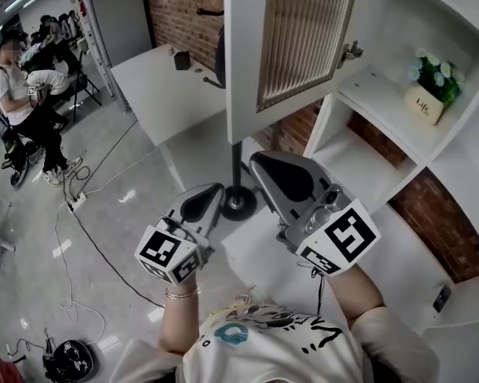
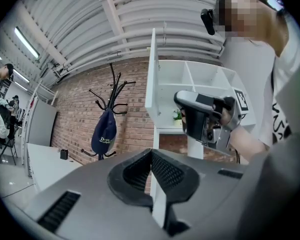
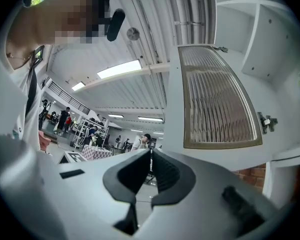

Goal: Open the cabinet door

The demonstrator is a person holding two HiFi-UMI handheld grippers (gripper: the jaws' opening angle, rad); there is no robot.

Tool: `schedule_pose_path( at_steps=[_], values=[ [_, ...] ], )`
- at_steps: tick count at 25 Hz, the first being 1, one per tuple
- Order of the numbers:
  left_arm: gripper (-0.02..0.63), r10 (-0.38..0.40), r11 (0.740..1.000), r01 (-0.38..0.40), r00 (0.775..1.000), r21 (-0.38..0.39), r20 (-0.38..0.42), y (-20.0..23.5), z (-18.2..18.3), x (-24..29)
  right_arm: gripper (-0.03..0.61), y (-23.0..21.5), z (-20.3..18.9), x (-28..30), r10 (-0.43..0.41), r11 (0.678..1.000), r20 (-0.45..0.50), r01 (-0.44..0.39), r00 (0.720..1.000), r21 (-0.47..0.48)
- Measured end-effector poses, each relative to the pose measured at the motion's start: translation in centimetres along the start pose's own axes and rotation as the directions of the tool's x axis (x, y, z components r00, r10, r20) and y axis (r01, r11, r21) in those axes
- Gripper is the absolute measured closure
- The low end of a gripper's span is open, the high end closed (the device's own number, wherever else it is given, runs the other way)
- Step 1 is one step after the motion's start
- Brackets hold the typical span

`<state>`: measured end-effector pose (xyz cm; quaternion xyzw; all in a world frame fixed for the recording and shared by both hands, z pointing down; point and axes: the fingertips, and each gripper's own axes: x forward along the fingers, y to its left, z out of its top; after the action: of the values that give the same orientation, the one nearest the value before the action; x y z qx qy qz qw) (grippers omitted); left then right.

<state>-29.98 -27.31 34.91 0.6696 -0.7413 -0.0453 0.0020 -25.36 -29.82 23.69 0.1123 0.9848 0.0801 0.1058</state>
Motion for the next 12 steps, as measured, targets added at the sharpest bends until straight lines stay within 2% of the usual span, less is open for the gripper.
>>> schedule_pose_path(
  at_steps=[6,12],
  values=[
    [0.598,-0.056,0.998,0.057,0.998,0.029,-0.024,-1.2,-0.2,0.7,0.546,-0.2,-2.4,-1.4,-0.042,0.999,-0.062,0.042,0.997,0.011],
    [0.598,-0.163,0.985,0.166,0.984,0.043,-0.067,-3.6,-1.8,2.2,0.546,-0.9,-4.8,-4.4,-0.113,0.992,-0.12,0.12,0.986,0.046]
  ],
)
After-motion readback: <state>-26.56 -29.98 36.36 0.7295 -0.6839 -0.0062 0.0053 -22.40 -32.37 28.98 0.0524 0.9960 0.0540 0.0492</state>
